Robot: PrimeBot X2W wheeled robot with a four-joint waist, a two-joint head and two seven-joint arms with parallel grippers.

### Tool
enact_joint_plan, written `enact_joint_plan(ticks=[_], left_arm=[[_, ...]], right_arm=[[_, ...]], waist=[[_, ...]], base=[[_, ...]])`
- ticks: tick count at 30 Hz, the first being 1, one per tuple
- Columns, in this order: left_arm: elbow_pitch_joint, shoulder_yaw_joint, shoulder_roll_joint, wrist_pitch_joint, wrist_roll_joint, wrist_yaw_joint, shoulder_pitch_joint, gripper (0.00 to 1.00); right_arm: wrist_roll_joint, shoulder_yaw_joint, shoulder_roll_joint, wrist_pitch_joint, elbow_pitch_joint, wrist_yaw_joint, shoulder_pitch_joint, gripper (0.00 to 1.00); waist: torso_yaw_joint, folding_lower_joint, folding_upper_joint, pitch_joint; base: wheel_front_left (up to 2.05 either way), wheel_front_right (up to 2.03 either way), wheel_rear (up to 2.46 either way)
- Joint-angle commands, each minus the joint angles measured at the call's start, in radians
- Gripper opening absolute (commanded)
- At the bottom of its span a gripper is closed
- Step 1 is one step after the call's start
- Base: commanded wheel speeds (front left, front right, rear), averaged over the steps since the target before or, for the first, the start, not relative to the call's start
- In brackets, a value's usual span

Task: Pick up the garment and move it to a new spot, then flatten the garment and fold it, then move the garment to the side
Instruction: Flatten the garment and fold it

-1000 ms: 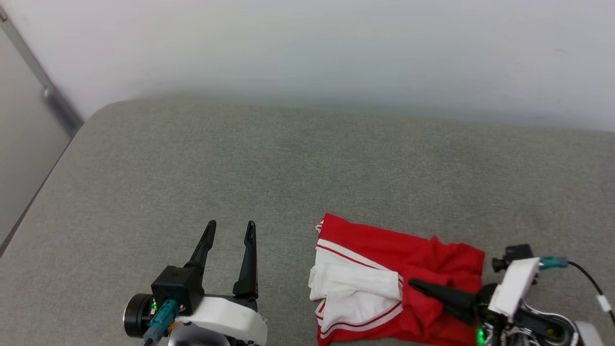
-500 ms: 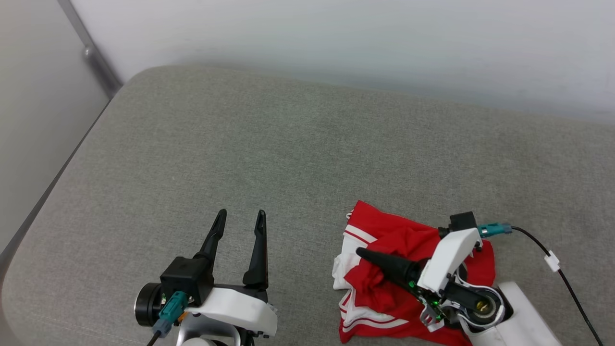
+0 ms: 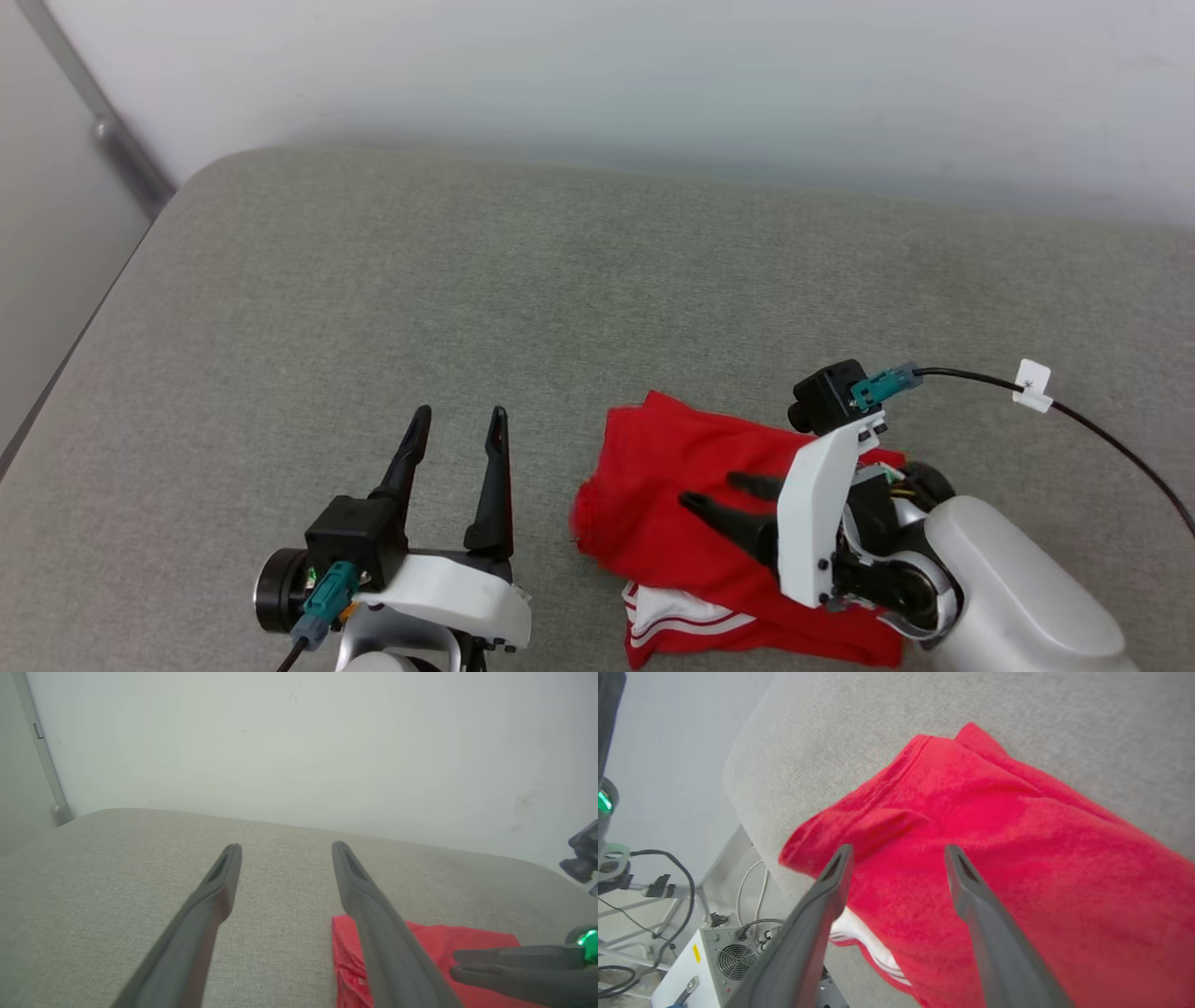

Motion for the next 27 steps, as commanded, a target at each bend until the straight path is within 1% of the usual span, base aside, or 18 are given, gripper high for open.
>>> enact_joint_plan(ticks=[1,4,7,10,12,15,20,23,27], left_arm=[[0.000,0.001,0.003,-0.001,-0.002,0.006,0.000,1.00],[-0.002,0.011,0.009,-0.003,-0.005,0.014,0.009,1.00],[-0.007,0.022,0.017,-0.005,-0.009,0.023,0.016,1.00],[-0.010,0.034,0.028,-0.009,-0.011,0.029,0.027,1.00],[-0.011,0.044,0.035,-0.011,-0.015,0.034,0.031,1.00],[-0.011,0.056,0.043,-0.012,-0.017,0.043,0.046,1.00],[-0.004,0.077,0.062,-0.014,-0.028,0.048,0.064,1.00],[0.003,0.086,0.069,-0.012,-0.034,0.052,0.078,1.00],[0.015,0.089,0.078,-0.012,-0.042,0.056,0.102,1.00]], right_arm=[[-0.051,0.021,-0.033,-0.019,-0.028,0.000,-0.018,1.00],[-0.127,0.010,-0.077,-0.065,-0.065,0.000,-0.001,1.00],[-0.208,-0.039,-0.112,-0.121,-0.095,0.000,0.040,1.00],[-0.288,-0.122,-0.134,-0.177,-0.129,0.000,0.086,1.00],[-0.333,-0.194,-0.137,-0.213,-0.153,0.000,0.133,1.00],[-0.385,-0.316,-0.117,-0.266,-0.196,0.000,0.207,1.00],[-0.463,-0.501,-0.057,-0.383,-0.297,0.000,0.312,1.00],[-0.500,-0.560,-0.019,-0.450,-0.364,0.000,0.366,1.00],[-0.541,-0.590,0.017,-0.507,-0.425,0.000,0.425,1.00]], waist=[[-0.015,0.0000,-0.0001,-0.006],[-0.036,0.0000,-0.0001,-0.012],[-0.065,0.0000,-0.0001,-0.016],[-0.098,0.0000,-0.0001,-0.020],[-0.120,0.0000,-0.0001,-0.024],[-0.149,0.0000,-0.0001,-0.037],[-0.179,0.0000,-0.0001,-0.056],[-0.187,0.0000,-0.0001,-0.068],[-0.194,0.0000,-0.0001,-0.085]], base=[[0.00,0.00,0.00],[0.00,0.00,0.00],[0.00,0.00,0.00],[0.00,0.00,0.00],[0.00,0.00,0.00],[0.00,0.00,0.00],[0.00,0.00,0.00],[0.00,0.00,0.00],[0.00,0.00,0.00]])
